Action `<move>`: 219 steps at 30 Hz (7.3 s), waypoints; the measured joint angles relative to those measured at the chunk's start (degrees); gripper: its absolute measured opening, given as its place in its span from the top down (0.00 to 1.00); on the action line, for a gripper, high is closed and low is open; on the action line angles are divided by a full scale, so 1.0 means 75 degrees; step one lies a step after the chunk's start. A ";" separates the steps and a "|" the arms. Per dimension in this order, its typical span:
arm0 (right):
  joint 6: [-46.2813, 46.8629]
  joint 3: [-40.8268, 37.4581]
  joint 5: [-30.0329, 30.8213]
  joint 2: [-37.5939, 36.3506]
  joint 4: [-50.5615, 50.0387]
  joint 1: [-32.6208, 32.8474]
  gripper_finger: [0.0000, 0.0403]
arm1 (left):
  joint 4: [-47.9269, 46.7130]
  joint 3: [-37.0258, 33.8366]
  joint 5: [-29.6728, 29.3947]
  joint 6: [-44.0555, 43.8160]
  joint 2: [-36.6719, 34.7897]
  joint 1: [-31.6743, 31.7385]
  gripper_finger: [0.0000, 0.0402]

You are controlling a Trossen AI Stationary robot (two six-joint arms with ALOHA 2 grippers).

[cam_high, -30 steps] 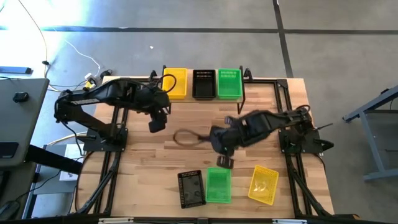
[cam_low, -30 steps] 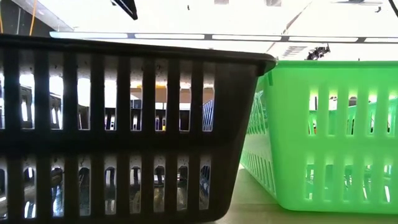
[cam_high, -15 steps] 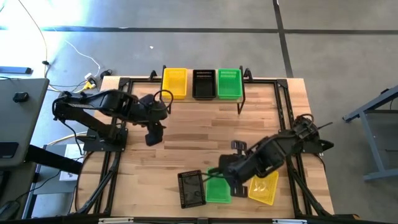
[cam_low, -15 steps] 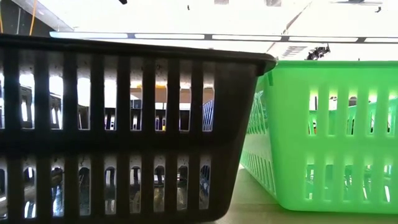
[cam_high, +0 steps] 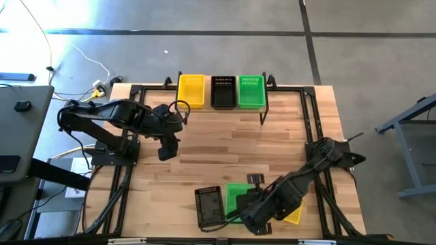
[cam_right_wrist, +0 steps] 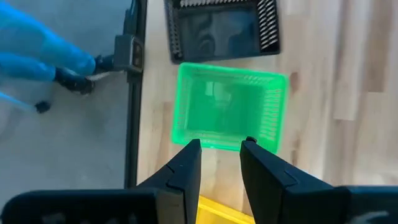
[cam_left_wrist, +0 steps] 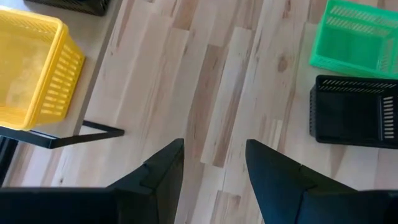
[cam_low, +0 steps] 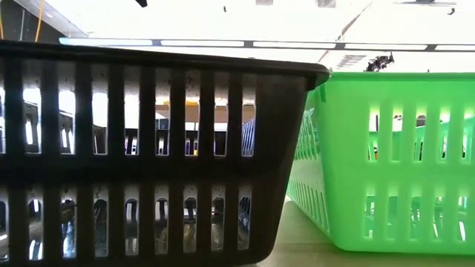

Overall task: Stack baskets on shelf by color
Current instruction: Stack the green bin on the other stacked green bins on the shelf, then stack the black bin on the other stacked black bins on the shelf

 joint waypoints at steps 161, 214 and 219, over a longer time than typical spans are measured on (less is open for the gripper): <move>-0.6010 -0.3152 0.2211 -0.2518 0.0017 -0.6608 1.00 | 0.0232 -0.0009 -0.0256 -0.0993 0.0002 -0.0172 0.60; -0.2992 -0.3146 0.2111 -0.2895 0.0146 -0.6063 0.71 | 0.1707 -0.0022 0.0581 -0.2109 0.0965 -0.1000 0.60; -0.2787 -0.3146 0.2112 -0.2907 0.0349 -0.6028 0.71 | 0.2053 -0.0008 0.0394 -0.2456 0.1451 -0.1558 0.60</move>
